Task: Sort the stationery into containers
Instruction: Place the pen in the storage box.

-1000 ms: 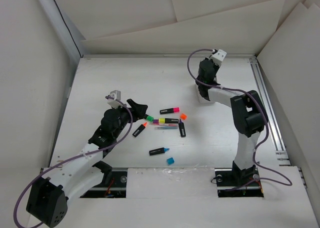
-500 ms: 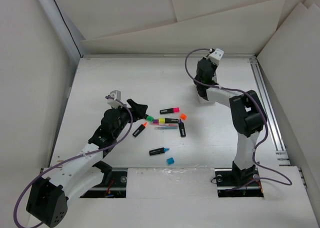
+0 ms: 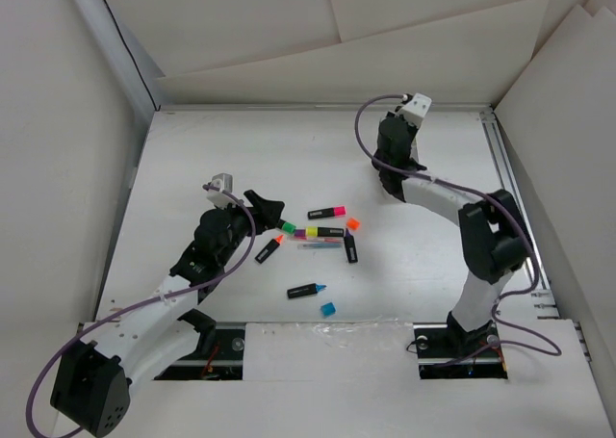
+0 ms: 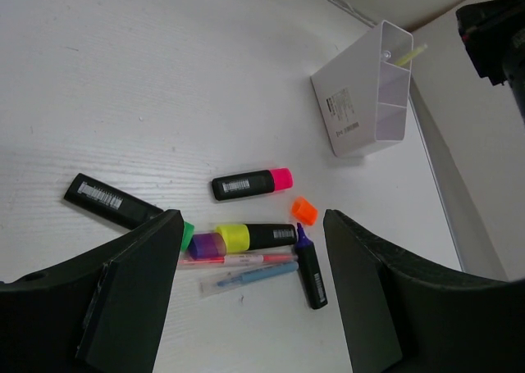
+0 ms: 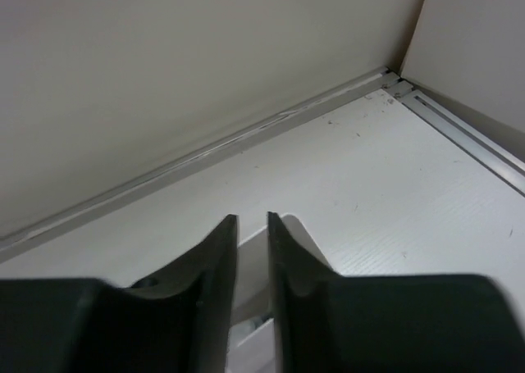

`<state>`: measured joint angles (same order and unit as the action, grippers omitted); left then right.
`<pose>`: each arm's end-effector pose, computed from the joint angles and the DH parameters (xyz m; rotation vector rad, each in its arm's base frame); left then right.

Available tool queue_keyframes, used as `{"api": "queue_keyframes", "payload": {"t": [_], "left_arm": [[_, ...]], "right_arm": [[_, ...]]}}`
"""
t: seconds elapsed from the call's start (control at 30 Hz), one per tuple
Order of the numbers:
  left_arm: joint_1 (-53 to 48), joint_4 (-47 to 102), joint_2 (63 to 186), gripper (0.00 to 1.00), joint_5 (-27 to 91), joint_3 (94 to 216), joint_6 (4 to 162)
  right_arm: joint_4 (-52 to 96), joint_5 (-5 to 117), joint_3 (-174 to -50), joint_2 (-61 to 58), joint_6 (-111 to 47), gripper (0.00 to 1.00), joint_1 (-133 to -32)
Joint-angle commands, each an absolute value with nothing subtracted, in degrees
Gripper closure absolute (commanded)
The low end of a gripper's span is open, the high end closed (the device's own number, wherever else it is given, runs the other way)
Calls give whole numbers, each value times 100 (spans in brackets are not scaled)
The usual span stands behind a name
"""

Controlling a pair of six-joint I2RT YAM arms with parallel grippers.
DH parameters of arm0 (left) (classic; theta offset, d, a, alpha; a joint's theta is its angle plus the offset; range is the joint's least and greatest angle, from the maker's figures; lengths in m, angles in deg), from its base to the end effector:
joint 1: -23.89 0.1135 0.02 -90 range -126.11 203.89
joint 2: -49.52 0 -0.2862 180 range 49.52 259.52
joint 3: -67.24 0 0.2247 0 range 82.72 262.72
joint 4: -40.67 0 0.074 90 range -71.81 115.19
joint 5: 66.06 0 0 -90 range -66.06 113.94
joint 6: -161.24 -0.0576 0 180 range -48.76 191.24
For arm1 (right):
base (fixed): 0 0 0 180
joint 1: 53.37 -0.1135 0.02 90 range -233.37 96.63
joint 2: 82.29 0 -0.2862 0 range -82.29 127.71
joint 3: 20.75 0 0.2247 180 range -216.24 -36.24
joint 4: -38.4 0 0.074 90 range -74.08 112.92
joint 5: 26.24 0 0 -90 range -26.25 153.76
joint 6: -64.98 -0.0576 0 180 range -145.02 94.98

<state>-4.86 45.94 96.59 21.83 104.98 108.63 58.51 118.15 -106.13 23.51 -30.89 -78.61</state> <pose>0.1571 -0.0838 0.2773 -0.1582 1.7041 -0.8434 0.3963 0.1350 0.3099 0.4730 1.5107 -0.3218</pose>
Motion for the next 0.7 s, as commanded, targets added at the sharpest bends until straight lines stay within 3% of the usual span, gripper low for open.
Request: {"api": "queue_keyframes", "payload": {"t": [0.0,0.1,0.3,0.37,0.43,0.6,0.67], "left_arm": [[-458,4786,9531,34,2175,10601,10868],[-458,4786,9531,34,2121,10601,10868],[-458,4673,9417,34,2060,10601,10868],[-458,4672,9364,34,2060,10601,10868],[-458,4672,9303,34,2007,10601,10868],[-458,4488,9162,34,1831,10601,10868],[-458,4488,8996,34,1656,10601,10868]], "right_arm": [[5058,11318,-10532,1398,-3423,81,-8281],[3660,9702,-10428,1027,-4073,100,-8606],[2979,6901,-9697,455,-4269,100,-9387],[2320,6658,-9767,507,-4094,99,-9634],[1881,6874,-9828,560,-4031,94,-10089],[1386,7104,-9496,421,-4101,58,-10540],[1447,6966,-9329,420,-4154,51,-10540]]}}
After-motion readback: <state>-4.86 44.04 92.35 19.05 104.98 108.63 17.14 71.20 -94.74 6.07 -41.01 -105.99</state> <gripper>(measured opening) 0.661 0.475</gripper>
